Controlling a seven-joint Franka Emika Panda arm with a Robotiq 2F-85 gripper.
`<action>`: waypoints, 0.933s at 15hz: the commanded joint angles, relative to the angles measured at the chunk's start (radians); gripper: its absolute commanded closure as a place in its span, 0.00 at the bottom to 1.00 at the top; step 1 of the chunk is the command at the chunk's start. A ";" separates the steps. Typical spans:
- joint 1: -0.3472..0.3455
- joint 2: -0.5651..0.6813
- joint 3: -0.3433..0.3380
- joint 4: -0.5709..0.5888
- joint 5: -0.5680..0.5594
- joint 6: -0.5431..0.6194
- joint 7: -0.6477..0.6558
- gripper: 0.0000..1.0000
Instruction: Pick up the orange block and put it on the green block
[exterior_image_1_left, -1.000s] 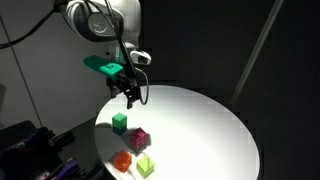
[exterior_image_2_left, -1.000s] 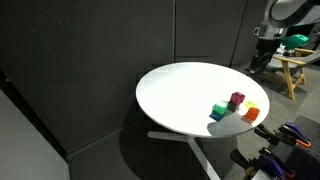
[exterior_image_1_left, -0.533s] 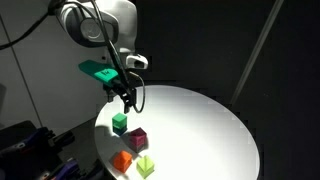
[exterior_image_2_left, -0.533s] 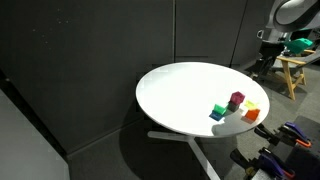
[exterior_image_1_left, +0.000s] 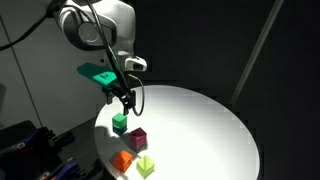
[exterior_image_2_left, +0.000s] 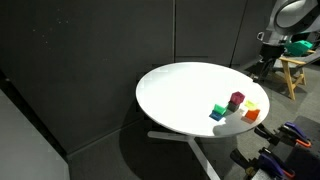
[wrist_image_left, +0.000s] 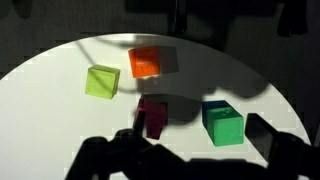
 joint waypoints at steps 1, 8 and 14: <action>-0.001 0.000 0.001 0.001 0.000 -0.001 0.000 0.00; -0.001 -0.012 0.001 -0.012 -0.001 0.013 -0.005 0.00; -0.007 -0.046 -0.008 -0.069 -0.003 0.091 -0.018 0.00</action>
